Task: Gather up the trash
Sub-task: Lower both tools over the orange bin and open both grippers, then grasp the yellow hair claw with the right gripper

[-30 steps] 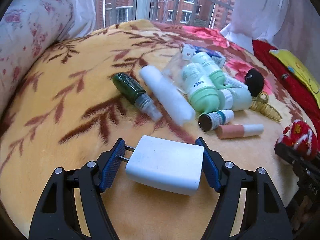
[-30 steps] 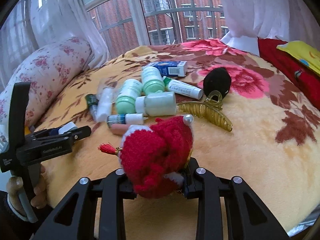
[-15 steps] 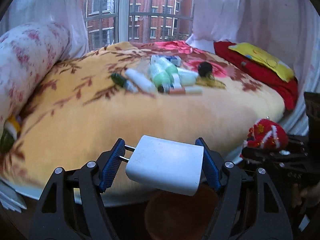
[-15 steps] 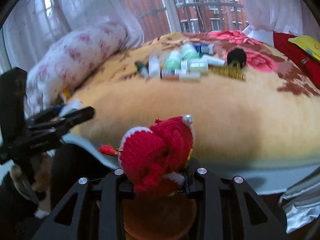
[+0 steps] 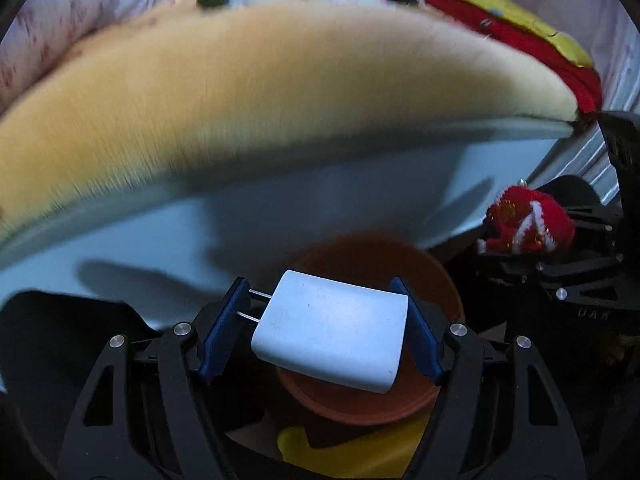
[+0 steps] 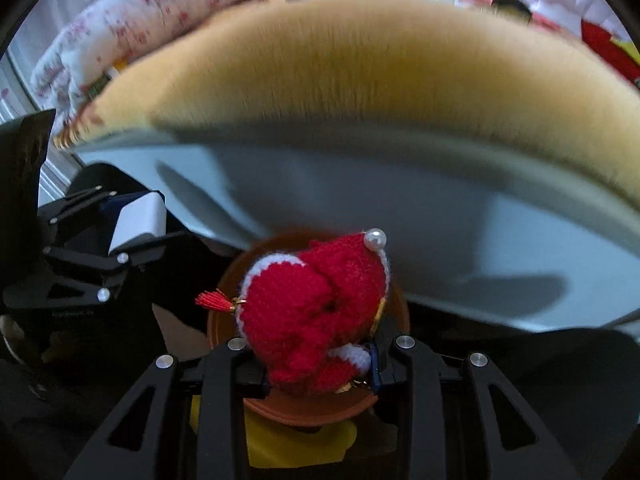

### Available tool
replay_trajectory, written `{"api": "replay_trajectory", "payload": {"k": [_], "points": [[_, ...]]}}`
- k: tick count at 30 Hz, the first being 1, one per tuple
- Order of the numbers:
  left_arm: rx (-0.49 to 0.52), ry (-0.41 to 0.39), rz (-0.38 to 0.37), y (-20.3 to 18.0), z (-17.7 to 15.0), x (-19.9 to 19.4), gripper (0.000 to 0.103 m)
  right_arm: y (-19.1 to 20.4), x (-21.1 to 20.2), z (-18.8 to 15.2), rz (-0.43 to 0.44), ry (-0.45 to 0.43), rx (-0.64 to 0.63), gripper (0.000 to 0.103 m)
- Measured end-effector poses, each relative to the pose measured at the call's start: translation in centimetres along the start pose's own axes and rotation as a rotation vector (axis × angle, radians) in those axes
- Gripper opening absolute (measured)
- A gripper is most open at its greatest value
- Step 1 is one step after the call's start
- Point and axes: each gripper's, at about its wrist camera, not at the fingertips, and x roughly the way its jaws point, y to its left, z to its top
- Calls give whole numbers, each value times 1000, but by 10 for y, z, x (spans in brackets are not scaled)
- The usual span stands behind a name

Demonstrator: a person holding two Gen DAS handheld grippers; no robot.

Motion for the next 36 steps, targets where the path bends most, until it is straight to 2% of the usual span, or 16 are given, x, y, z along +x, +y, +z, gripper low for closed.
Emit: {"api": "replay_trajectory", "payload": {"k": [7,9,10,11,13,18,23,27,29,33,36], "points": [[-46,130,-27,11,-3,38,70,-4,39,-3,31,110,30,36],[-48,157,-33,12,-4,45,71,-5,45,-3,36,128,35,42],[-49,176,-36,11,-4,50,71,-6,50,-3,35,141,35,50],[-51,191,-33,12,-6,53,71,-5,53,-2,31,151,34,63],[-63,224,-34,14,-8,59,73,-4,55,-3,12,155,31,72],[-98,223,-44,21,-8,57,76,-6,52,-3,21,146,54,72],[-84,157,-45,17,1,36,76,-9,28,-2,44,106,45,72],[-22,33,-67,7,19,-14,76,-6,-30,11,99,29,5,72],[16,-35,-70,1,31,-39,81,-10,-66,21,109,-38,-18,72],[75,-170,-48,-11,56,-77,88,-29,-118,65,78,-193,-56,76],[82,-218,-52,-18,76,-84,89,-54,-121,106,-20,-258,-65,77]]}}
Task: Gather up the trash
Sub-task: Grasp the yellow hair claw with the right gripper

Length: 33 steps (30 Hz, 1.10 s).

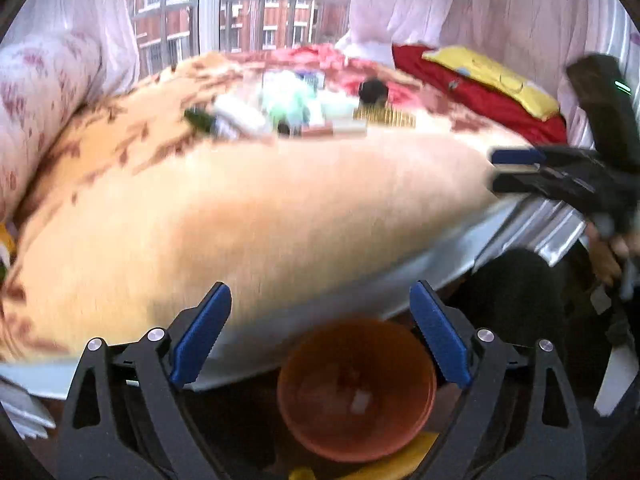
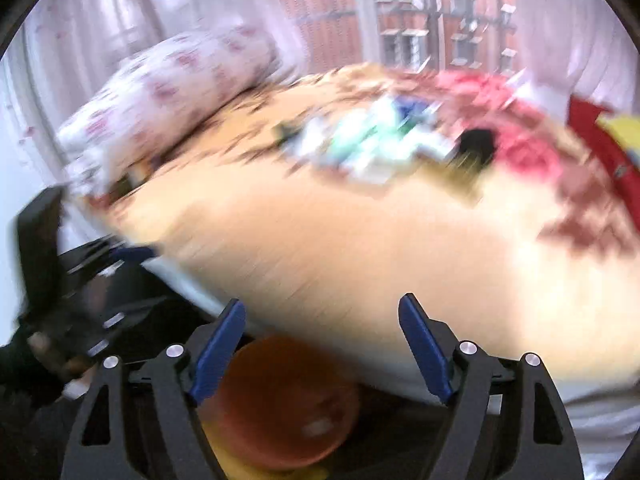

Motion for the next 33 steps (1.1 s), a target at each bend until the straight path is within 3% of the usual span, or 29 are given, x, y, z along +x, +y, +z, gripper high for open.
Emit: {"api": "replay_trajectory", "payload": {"k": [5,8,11,17,18,19,20,24,27,29,33], "points": [[-47,-12,-33,8,25,19,89,-49,51,59,-190,4,-52,77],[-57,0,-41,8,33,31,89,-77,88,84,-236,56,-98,77],[-64,14,-32,8,40,42,89,-104,125,103,-234,125,-135,77],[-97,41,-46,12,49,59,89,-112,176,119,-173,243,-189,77],[-98,47,-46,11,50,62,89,-112,183,119,-166,266,-193,76],[-99,51,-47,10,51,64,89,-112,186,118,-153,280,-190,66],[-98,57,-47,7,53,68,89,-111,184,118,-131,281,-189,54],[-93,64,-50,-4,66,79,89,-110,174,112,-144,253,-140,51],[-79,75,-47,-14,82,94,89,-112,153,105,-139,184,-80,51],[-3,81,-29,-24,94,106,89,-115,133,99,-125,125,-36,51],[253,118,-13,-44,115,133,89,-123,84,76,-117,16,37,51]]}}
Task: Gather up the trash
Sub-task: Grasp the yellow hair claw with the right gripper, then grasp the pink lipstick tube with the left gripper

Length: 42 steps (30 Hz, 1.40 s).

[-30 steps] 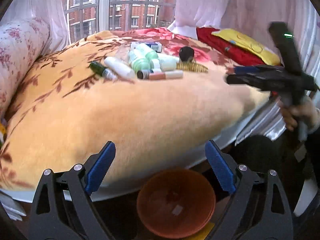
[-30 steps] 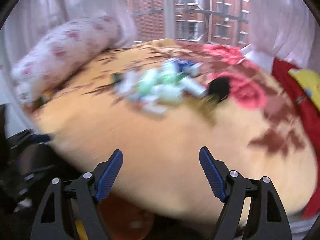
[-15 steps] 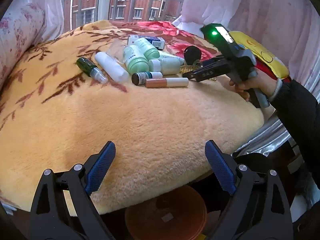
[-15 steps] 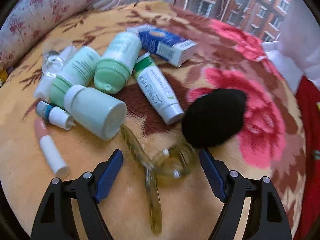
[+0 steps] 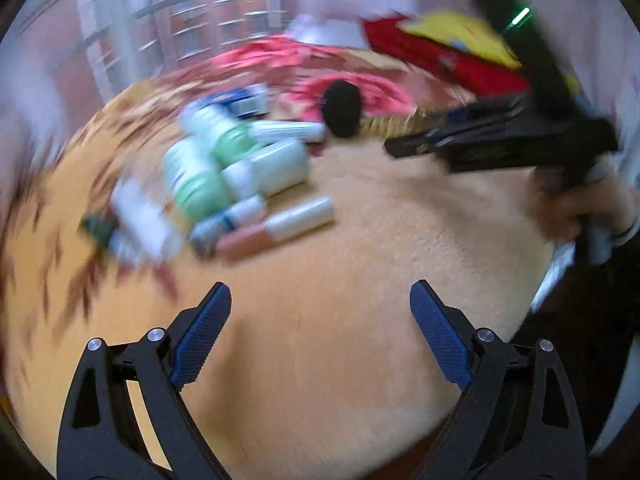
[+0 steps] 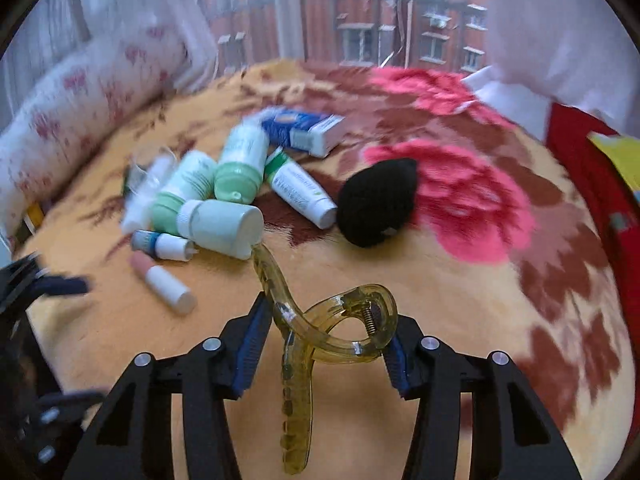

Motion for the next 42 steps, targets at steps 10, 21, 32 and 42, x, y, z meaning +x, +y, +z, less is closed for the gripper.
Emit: {"api": "replay_trajectory", "payload": {"k": [10,21,32,42], "points": [[231,112,-277,24,39,47,89,-18,-60,-41,45,-104,146,51],[105,167,-388,36,36,32,89,-9,-60,-51,66,-108,147,52],[199,204,-347,43,27,58,92,-2,-63,-52,81,-127,172,52],[1,173,-288,77,27,56,21,6,-48,-64,94,-86,172,52]]}}
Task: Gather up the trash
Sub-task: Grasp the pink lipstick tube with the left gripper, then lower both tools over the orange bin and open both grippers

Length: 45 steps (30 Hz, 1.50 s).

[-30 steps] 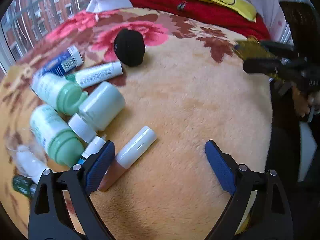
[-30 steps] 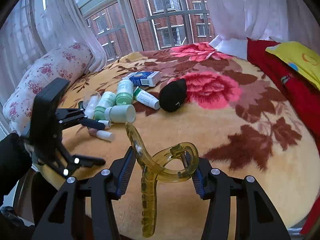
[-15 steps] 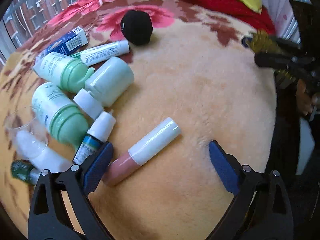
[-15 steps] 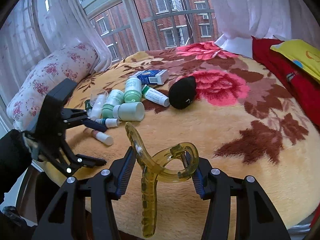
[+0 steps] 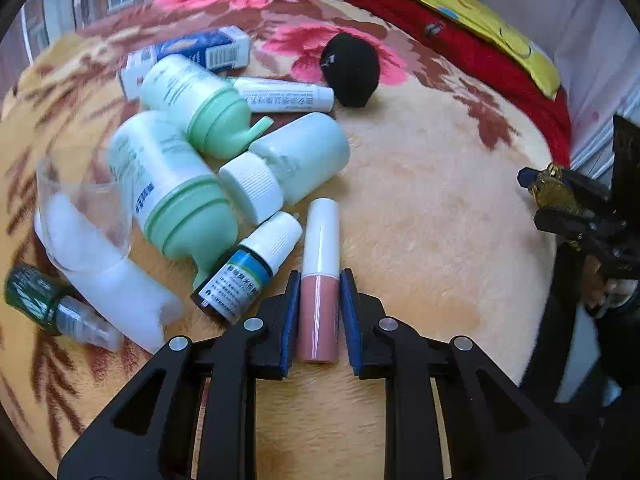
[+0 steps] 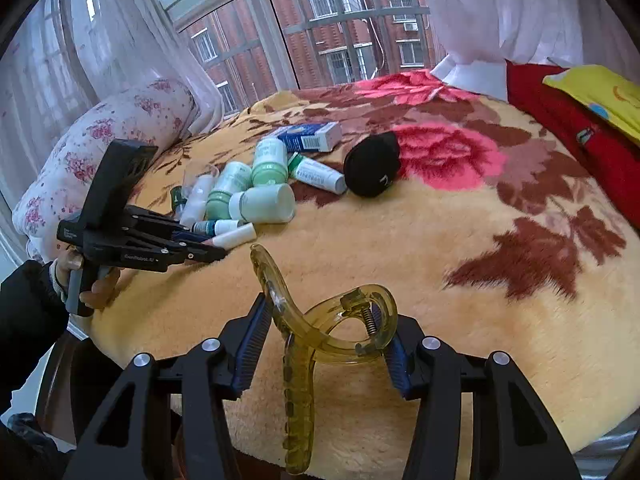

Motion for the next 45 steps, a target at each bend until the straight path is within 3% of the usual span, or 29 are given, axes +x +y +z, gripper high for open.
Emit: {"api": "replay_trajectory", "payload": {"k": [4,7,10,12,16,23,29,33,40,45], "points": [[111,-4,166,-23,7,10,36,-1,2,-5,5,9,16,52],[94,14,190,-21,13,17,38,-1,2,-7,9,10,25,52],[5,6,165,-9,14,18,30,1,1,-8,13,8,31,52],[-19,-23,192,-11,9,14,18,4,0,-9,12,3,40,52],[-67,-133,332,-33,-11,-3,17,17,-5,-12,6,-34,49,51],[-171,-297,417,-81,-71,-65,17,57,-17,-30,-20,-73,14,51],[-219,-328,405,-126,-143,-100,17,107,-45,-72,-23,-111,-57,51],[-250,-331,400,-137,-185,-102,17,130,-46,-103,-8,-71,-62,52],[-302,-210,401,-127,-236,-59,17,145,-17,-149,-21,82,-43,52],[-401,-97,305,-105,-252,-17,17,148,14,-172,-39,204,-43,52]]}}
